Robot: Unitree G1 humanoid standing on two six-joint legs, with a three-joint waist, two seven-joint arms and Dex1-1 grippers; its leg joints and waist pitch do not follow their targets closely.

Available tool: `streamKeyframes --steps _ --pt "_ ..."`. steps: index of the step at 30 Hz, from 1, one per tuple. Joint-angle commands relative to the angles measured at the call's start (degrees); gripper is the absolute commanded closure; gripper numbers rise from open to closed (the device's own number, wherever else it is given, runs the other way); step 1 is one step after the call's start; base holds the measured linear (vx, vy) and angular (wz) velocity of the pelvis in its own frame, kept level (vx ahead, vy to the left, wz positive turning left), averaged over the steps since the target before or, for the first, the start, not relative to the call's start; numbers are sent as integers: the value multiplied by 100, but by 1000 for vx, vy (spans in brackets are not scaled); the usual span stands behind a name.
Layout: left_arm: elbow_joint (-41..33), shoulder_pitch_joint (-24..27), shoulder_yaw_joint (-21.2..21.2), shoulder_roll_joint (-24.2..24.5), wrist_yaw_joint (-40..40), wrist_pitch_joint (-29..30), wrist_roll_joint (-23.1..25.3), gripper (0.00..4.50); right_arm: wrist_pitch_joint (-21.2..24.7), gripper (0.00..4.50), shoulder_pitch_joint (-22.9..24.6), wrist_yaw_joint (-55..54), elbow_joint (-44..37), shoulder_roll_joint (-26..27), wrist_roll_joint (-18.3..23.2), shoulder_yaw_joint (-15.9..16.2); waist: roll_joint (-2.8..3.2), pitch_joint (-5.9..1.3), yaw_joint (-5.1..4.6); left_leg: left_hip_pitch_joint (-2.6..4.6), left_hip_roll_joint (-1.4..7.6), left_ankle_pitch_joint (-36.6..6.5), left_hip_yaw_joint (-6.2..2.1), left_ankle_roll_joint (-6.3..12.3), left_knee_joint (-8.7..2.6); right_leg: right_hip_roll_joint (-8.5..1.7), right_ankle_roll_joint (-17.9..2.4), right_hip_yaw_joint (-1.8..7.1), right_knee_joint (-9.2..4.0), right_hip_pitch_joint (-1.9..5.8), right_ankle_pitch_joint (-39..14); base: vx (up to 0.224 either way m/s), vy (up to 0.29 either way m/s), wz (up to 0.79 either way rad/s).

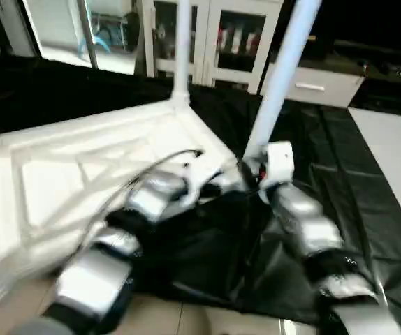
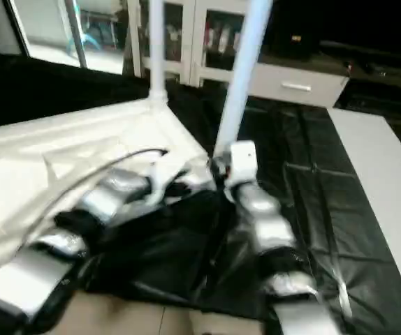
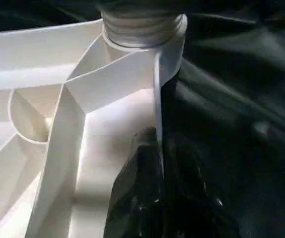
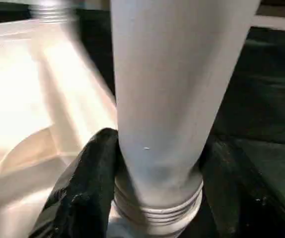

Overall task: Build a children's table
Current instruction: Rotate leg to tighten

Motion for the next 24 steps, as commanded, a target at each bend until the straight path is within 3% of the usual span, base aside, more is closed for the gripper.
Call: streamKeyframes --steps 1,2,3,5,6,8,10,12,14,15,16,17,18,21,24 --pt "127 -189 240 -105 925 -326 -38 450 -13 238 104 -283 551 166 -85 -11 5 -233 -32 96 192 -2565 -127 0 -471 -239 -492 158 -516 72 -3276 0 0 0" --pt "129 -191 241 -106 926 -327 -38 450 -17 238 101 -282 551 167 -87 -12 7 -236 -28 62 203 -2482 -127 14 -488 -238 -530 166 -497 102 -3082 0 0 0" --pt "138 -207 196 -94 900 -360 0 450 -90 242 60 -270 545 189 -26 -112 13 -260 -2 21 216 -2222 -102 48 -498 -234 -701 208 -425 129 -2478 0 0 0" --pt "166 -225 130 -64 835 -432 43 450 -215 243 -31 2 551 265 234 -324 2 -278 3 9 220 -2061 -82 100 -492 -233 -841 230 -375 144 -2089 0 0 0" --pt "170 -217 106 -42 794 -455 57 450 -234 243 -39 195 506 286 320 -354 1 -294 23 -14 218 -1764 -50 242 -475 -235 -1034 241 -305 186 -1583 0 0 0" --pt "175 -203 89 -15 739 -488 66 450 -302 243 -20 602 385 321 479 -384 -17 -299 46 4 220 -1566 -14 388 -443 -243 -1181 251 -281 185 -1360 0 0 0" --pt "297 -223 87 14 710 -641 88 450 -403 243 94 1164 82 284 590 -274 -19 -307 77 -16 224 -1373 3 530 -421 -255 -1236 251 -260 221 -1268 31 -15 4" --pt "363 -225 97 51 653 -742 107 450 -495 178 179 1259 -73 182 561 -176 -26 -330 104 -27 224 -1066 13 578 -404 -253 -1284 248 -217 241 -1117 0 0 0" --pt "383 -217 111 81 598 -785 108 450 -546 177 241 1349 -192 129 567 -193 -41 -320 165 -34 224 -959 29 655 -388 -255 -1286 260 -202 242 -1031 0 0 0" --pt "327 -142 99 158 288 -827 68 450 -400 168 370 1580 -504 -9 693 -244 -44 -314 143 -118 219 -1037 -1 646 -421 -255 -1178 252 -196 287 -1289 0 0 0" --pt "256 -61 61 240 -48 -922 42 450 -271 152 486 1856 -777 -153 792 -276 -35 -326 148 -122 219 -1046 -11 588 -418 -267 -1053 254 -214 305 -1522 0 0 0" --pt "175 25 5 326 -423 -1037 20 450 -131 139 604 2185 -1035 -321 865 -275 -29 -318 182 -49 234 -1061 -1 620 -410 -259 -1084 260 -255 259 -1520 0 0 0" --pt "115 94 -36 409 -664 -1031 16 450 46 135 705 2482 -1233 -497 922 -238 -22 -324 189 -25 246 -1043 6 626 -401 -250 -1149 267 -234 247 -1420 0 0 0" --pt "-49 348 -285 728 -1618 -1308 87 450 590 116 1072 3690 -1842 -1161 1118 69 -19 -314 252 -26 261 -910 28 727 -390 -237 -1371 276 -172 266 -1015 0 0 0" --pt "-160 510 -414 923 -2214 -1497 81 450 739 93 1353 4490 -2234 -1677 1139 392 6 -318 275 -9 271 -1135 23 618 -400 -254 -1308 272 -212 260 -1361 0 0 0"
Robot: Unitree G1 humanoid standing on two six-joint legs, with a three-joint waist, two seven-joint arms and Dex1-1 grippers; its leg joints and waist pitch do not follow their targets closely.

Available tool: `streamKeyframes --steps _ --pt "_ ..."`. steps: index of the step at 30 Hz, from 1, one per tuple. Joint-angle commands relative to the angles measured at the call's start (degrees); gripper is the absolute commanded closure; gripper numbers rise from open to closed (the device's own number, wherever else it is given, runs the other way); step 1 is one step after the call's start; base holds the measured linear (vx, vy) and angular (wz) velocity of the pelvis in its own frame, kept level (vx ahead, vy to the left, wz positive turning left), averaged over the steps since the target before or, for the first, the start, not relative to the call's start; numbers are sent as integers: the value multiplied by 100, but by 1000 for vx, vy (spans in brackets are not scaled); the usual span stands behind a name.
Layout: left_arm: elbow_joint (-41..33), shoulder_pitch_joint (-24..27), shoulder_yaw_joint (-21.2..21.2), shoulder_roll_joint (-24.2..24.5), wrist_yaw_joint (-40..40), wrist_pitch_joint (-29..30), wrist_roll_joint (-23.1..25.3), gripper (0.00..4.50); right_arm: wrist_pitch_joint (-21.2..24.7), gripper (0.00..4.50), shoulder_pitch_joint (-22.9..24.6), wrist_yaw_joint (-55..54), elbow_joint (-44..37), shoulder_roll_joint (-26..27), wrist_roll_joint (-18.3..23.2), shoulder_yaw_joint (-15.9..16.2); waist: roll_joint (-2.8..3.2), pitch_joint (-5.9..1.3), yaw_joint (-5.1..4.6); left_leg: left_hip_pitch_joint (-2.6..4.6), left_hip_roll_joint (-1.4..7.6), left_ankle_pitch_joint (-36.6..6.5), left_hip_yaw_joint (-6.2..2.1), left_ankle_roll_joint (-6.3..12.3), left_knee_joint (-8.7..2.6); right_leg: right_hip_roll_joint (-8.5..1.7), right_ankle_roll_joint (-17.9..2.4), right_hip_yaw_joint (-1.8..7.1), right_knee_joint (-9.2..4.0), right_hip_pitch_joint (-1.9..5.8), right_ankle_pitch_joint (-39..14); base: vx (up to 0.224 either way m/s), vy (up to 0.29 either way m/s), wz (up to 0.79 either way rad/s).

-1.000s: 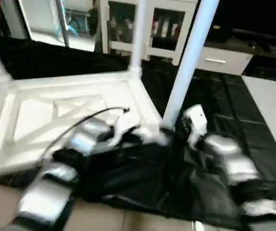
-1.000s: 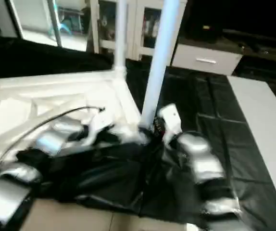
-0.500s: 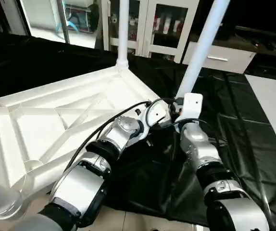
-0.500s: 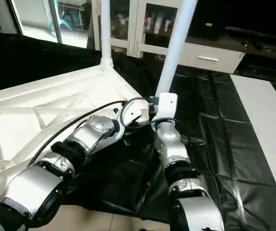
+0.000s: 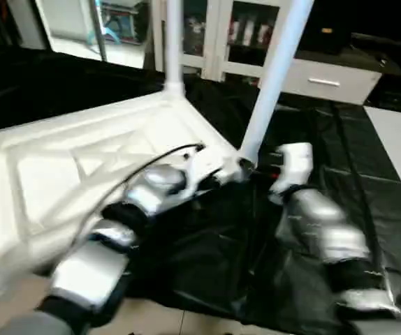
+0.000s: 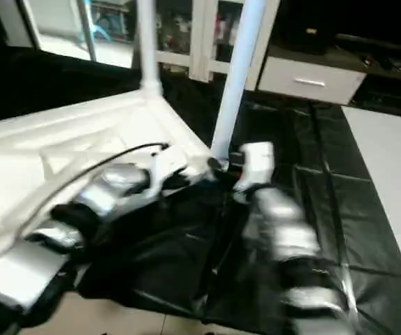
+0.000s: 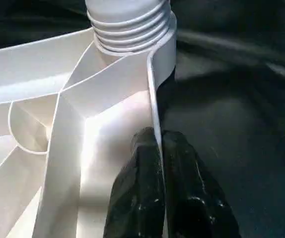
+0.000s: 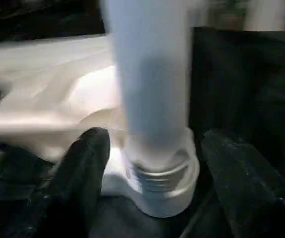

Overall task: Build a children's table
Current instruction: Rotate leg to tighten

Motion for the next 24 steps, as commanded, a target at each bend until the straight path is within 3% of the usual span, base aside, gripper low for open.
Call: streamKeyframes --steps 1,3,5,10,15,17,24 --pt "18 344 -322 45 -727 -221 27 450 178 93 248 812 -416 -379 62 378 -25 -313 48 50 239 -1223 -38 553 -384 -272 -1249 247 -317 320 -1500 0 0 0" --pt "-116 460 -438 205 -1189 -375 12 450 206 61 421 1262 -640 -702 63 513 -20 -322 87 63 259 -1296 -44 457 -391 -283 -1229 255 -304 310 -1522 0 0 0" --pt "-396 629 -506 383 -1778 -433 -93 450 289 48 578 1698 -861 -1036 45 597 -51 -313 110 51 260 -1337 -33 457 -398 -276 -1242 260 -293 326 -1480 0 0 0" --pt "-808 821 -610 621 -2691 -314 -280 450 202 29 675 2225 -939 -1337 -63 794 -32 -297 114 103 259 -1681 -18 282 -415 -288 -1219 282 -331 266 -1871 0 0 0" --pt "-1002 866 -687 728 -2878 -387 -244 450 251 29 725 2611 -1151 -1403 87 959 -29 -304 176 127 265 -1712 -5 234 -416 -266 -1188 310 -310 248 -1811 0 0 0" --pt "-1115 902 -692 753 -2944 -338 -275 450 250 29 746 2764 -1202 -1456 45 1073 -20 -317 220 125 272 -1564 -2 245 -415 -259 -1214 321 -270 260 -1563 0 0 0" --pt "-1309 972 -676 774 -3078 -187 -310 450 -113 29 519 2631 -838 -1366 -438 1267 -31 -331 221 116 244 -1419 15 229 -388 -255 -1288 324 -239 274 -1344 0 0 0"
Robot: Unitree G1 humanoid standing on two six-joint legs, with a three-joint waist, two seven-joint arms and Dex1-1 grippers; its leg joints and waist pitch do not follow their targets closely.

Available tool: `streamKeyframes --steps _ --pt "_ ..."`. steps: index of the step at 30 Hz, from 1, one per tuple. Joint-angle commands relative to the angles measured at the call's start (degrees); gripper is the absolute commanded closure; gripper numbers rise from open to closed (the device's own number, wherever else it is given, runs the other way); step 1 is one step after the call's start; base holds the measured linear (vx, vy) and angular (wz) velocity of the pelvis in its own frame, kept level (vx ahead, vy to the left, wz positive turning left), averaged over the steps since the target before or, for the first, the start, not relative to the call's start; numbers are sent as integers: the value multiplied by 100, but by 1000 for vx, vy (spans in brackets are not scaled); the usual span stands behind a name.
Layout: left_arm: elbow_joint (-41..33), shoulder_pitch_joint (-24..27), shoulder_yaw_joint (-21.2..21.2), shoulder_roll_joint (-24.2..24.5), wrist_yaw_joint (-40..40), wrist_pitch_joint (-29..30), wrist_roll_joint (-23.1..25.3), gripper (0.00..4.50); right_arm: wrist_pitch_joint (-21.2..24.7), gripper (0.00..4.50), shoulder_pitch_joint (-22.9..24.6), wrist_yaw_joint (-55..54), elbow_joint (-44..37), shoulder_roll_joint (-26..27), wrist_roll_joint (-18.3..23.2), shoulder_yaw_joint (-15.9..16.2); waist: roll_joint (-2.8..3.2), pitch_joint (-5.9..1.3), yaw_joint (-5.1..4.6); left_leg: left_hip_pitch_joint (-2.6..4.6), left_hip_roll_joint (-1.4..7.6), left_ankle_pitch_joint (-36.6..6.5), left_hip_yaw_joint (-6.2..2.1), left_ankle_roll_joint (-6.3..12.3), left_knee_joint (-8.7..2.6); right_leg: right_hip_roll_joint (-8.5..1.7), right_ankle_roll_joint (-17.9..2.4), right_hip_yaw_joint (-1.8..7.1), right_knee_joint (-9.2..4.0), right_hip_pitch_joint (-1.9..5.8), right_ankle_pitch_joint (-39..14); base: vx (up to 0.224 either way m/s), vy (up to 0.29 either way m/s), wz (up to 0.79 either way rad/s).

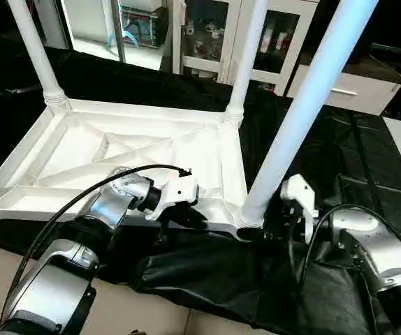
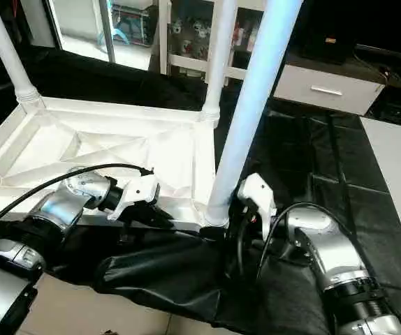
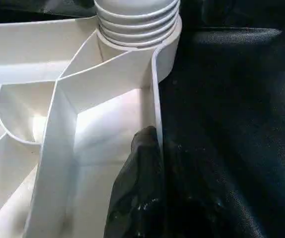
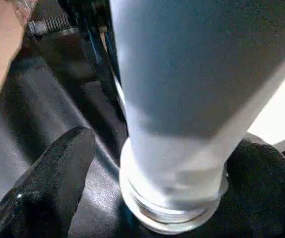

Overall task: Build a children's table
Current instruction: Rotate leg to tighten

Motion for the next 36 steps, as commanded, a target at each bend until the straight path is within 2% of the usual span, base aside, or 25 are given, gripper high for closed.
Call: streamKeyframes --steps 1,5,6,7,12,17,26,28,30,31,32,34,35,36 --pt "21 190 -360 -30 -298 42 189 450 -112 29 -138 -33 120 -29 -136 39 -14 -321 -28 50 251 -1418 -81 234 -401 -241 -1299 216 -243 258 -1349 0 0 0" --pt "-42 221 -372 5 -324 101 176 450 -211 29 -239 -70 315 -21 -248 87 -12 -328 -28 53 254 -1365 -81 251 -394 -238 -1319 217 -226 267 -1274 0 0 0" --pt "-74 233 -374 17 -320 121 174 450 -240 29 -270 -84 381 2 -274 83 -42 -322 -31 47 250 -1315 -74 275 -387 -234 -1329 217 -224 268 -1229 0 0 0" --pt "-77 234 -374 18 -319 124 174 450 -243 29 -274 -84 388 6 -276 83 -28 -326 -25 49 251 -1293 -78 285 -385 -236 -1341 216 -214 270 -1212 0 0 0" --pt "-121 251 -382 31 -304 168 178 450 -291 75 -346 -51 522 67 -295 92 -31 -317 -21 46 249 -1303 -70 314 -374 -225 -1356 223 -207 266 -1195 0 0 0" --pt "-151 265 -393 46 -296 199 189 450 -342 132 -368 1 597 80 -325 103 -40 -308 -27 38 243 -1489 -83 259 -376 -230 -1263 228 -221 264 -1491 0 0 0" --pt "-165 281 -415 60 -271 228 217 450 -388 174 -420 -12 769 148 -346 59 -32 -305 -42 42 241 -1491 -85 259 -376 -222 -1290 228 -217 262 -1451 0 0 0" --pt "-134 271 -382 29 -159 229 218 450 -311 176 -453 -202 852 229 -326 -16 -28 -298 -50 47 243 -1566 -88 235 -384 -220 -1262 228 -230 252 -1573 0 0 0" --pt "39 193 -170 -206 407 418 157 450 -21 176 -598 -1023 1214 523 -375 -250 -23 -277 -70 45 235 -1717 -92 159 -398 -220 -1212 230 -260 231 -1818 0 0 0" --pt "184 123 -33 -356 791 555 122 450 106 176 -659 -1406 1377 669 -377 -367 -34 -265 -104 47 219 -1888 -110 79 -411 -219 -1116 217 -295 224 -2161 0 0 0" --pt "336 43 103 -513 1210 696 90 450 231 176 -721 -1818 1539 836 -354 -515 -33 -261 -133 85 206 -2078 -126 -21 -408 -218 -992 201 -340 188 -2571 0 0 0" --pt "454 -25 221 -645 1507 786 34 450 332 176 -770 -2150 1659 981 -320 -649 -49 -264 -176 78 203 -2155 -159 -59 -412 -232 -850 192 -386 191 -2840 0 0 0" --pt "581 -115 347 -806 1866 888 -22 450 415 176 -835 -2724 1824 1205 -263 -870 -41 -231 -227 75 203 -2255 -161 -62 -423 -224 -801 193 -412 153 -2984 0 0 0" --pt "668 -176 431 -915 2110 958 -61 450 465 177 -881 -3124 1942 1361 -225 -1025 -38 -235 -244 83 195 -2341 -176 -81 -421 -221 -755 178 -426 143 -3117 0 0 0"
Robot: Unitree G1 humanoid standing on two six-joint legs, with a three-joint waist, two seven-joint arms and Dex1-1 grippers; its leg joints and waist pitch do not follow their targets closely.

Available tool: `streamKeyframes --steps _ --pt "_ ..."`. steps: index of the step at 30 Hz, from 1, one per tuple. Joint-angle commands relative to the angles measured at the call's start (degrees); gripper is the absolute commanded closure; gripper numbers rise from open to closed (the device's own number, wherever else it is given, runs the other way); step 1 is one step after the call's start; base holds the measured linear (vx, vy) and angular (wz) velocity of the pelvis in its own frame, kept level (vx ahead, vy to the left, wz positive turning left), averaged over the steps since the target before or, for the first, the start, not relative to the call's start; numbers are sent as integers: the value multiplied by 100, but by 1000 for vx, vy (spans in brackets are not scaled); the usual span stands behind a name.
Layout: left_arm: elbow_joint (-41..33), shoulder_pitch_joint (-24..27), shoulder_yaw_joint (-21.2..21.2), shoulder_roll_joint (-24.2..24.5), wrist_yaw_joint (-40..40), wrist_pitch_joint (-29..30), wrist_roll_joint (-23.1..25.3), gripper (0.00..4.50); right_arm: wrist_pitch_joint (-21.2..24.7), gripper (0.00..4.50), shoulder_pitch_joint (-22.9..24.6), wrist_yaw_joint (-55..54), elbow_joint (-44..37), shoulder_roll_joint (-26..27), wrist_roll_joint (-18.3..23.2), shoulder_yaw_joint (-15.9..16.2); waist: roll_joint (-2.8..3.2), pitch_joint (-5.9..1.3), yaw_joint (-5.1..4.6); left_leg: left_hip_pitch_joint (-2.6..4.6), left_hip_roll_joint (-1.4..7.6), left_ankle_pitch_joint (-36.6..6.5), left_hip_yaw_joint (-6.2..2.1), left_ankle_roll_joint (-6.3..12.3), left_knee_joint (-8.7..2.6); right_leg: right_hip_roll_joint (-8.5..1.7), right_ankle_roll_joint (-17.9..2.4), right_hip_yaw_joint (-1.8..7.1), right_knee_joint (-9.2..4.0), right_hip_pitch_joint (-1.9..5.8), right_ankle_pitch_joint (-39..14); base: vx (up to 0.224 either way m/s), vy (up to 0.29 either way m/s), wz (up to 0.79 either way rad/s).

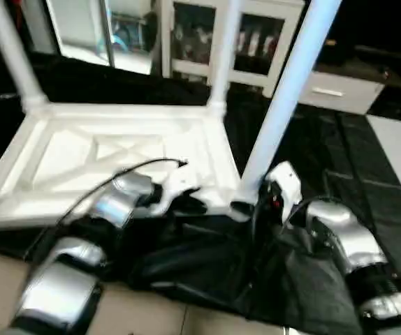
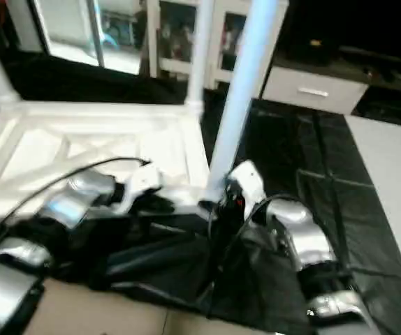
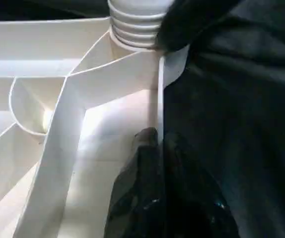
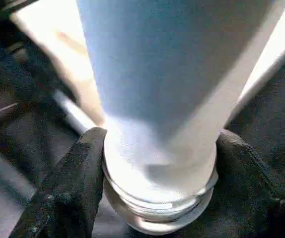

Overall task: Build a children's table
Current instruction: Rotate leg to tighten

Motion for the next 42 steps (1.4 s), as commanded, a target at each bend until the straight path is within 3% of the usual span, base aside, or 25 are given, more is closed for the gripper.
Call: streamKeyframes --steps 1,4,6,7,9,12,18,21,22,23,25,28,30,31,33,37,38,42 --pt "411 -104 298 -572 942 282 -317 450 261 177 -217 -1756 653 422 139 -683 -12 -234 -68 37 186 -2426 -180 -111 -485 -231 -688 137 -510 138 -3251 0 0 0" --pt "593 -254 482 -761 1472 407 -371 450 203 177 -333 -2485 905 667 209 -963 -6 -236 -123 23 177 -2385 -193 -73 -483 -236 -629 127 -545 129 -3254 0 0 0" --pt "877 -489 790 -1037 2503 519 -448 450 -263 177 -502 -3858 1239 1107 451 -1534 8 -249 -143 43 165 -2378 -172 -62 -468 -234 -640 140 -560 81 -3205 0 0 0" --pt "877 -489 790 -1037 2503 519 -448 450 -263 177 -502 -3858 1239 1107 451 -1534 7 -281 -131 24 160 -2216 -170 -78 -467 -230 -654 147 -526 99 -2968 0 0 0" --pt "1098 -700 958 -1279 3244 574 -441 450 -482 177 -724 -4754 1546 1530 608 -1907 19 -285 -127 13 167 -2045 -131 -31 -468 -194 -801 174 -481 86 -2379 0 0 0" --pt "1122 -782 948 -1357 3317 563 -413 450 -535 177 -922 -4921 1670 1699 557 -1941 5 -302 -109 -16 158 -1778 -93 130 -454 -170 -980 179 -393 140 -1603 0 0 0" --pt "1195 -817 905 -1308 3255 458 -318 450 -707 177 -1192 -4939 1901 1755 512 -1943 -8 -336 -86 -51 157 -974 -58 469 -400 -175 -1253 178 -255 210 -569 0 0 0" --pt "1254 -809 878 -1256 3249 402 -302 450 -825 177 -1249 -4672 1917 1734 428 -1841 -10 -316 -87 -51 161 -1029 -49 538 -406 -189 -1292 178 -280 219 -744 0 0 0" --pt "1264 -783 820 -1203 3157 328 -256 450 -947 142 -1204 -4285 1758 1694 378 -1716 -16 -302 -90 -50 167 -1190 -54 501 -418 -191 -1248 175 -311 215 -1003 0 0 0" --pt "1264 -773 794 -1182 3111 292 -229 450 -1000 142 -1181 -4141 1693 1677 362 -1670 -15 -299 -87 -50 169 -1260 -57 480 -422 -193 -1213 174 -328 218 -1113 0 0 0" --pt "1238 -726 726 -1137 2978 205 -172 450 -1178 142 -1049 -4020 1452 1553 185 -1502 -36 -298 -79 -63 177 -1313 -64 434 -426 -203 -1124 183 -338 225 -1234 0 0 0" --pt "1216 -645 545 -1069 2673 -73 -51 450 -1348 99 -833 -4077 1083 1353 5 -1408 -56 -315 -55 -60 176 -1062 -54 523 -407 -202 -1184 190 -299 223 -964 0 0 0" --pt "1190 -570 372 -1008 2399 -305 57 450 -1400 84 -638 -4010 744 1207 -54 -1376 -58 -305 -53 -111 166 -935 -69 598 -414 -201 -1155 188 -292 258 -895 0 0 0" --pt "1179 -530 263 -963 2257 -413 135 450 -1352 84 -448 -3916 416 1104 -97 -1323 -67 -308 -40 -72 173 -902 -54 634 -399 -187 -1133 190 -299 224 -878 0 0 0" --pt "1169 -490 135 -908 2104 -590 233 450 -1282 60 -229 -3799 53 1005 -150 -1271 -58 -312 -19 -69 185 -825 -51 674 -394 -189 -1163 196 -274 225 -768 0 0 0" --pt "1228 -423 -392 -688 1569 -1526 656 450 -1285 60 906 -2729 -1305 519 -170 -925 -31 -288 112 -30 214 -1032 -49 707 -402 -178 -1070 208 -314 206 -792 0 0 0" --pt "1244 -421 -427 -670 1519 -1619 683 450 -1333 60 1089 -2462 -1450 404 -125 -841 47 -292 125 -36 220 -1080 -65 697 -418 -186 -1093 213 -288 210 -722 0 0 0" --pt "1332 -360 -568 -567 927 -2092 697 450 -1091 60 2196 -642 -2331 -521 447 -399 22 -272 193 -56 235 -1441 -68 672 -428 -191 -1100 212 -331 243 -743 0 0 0"
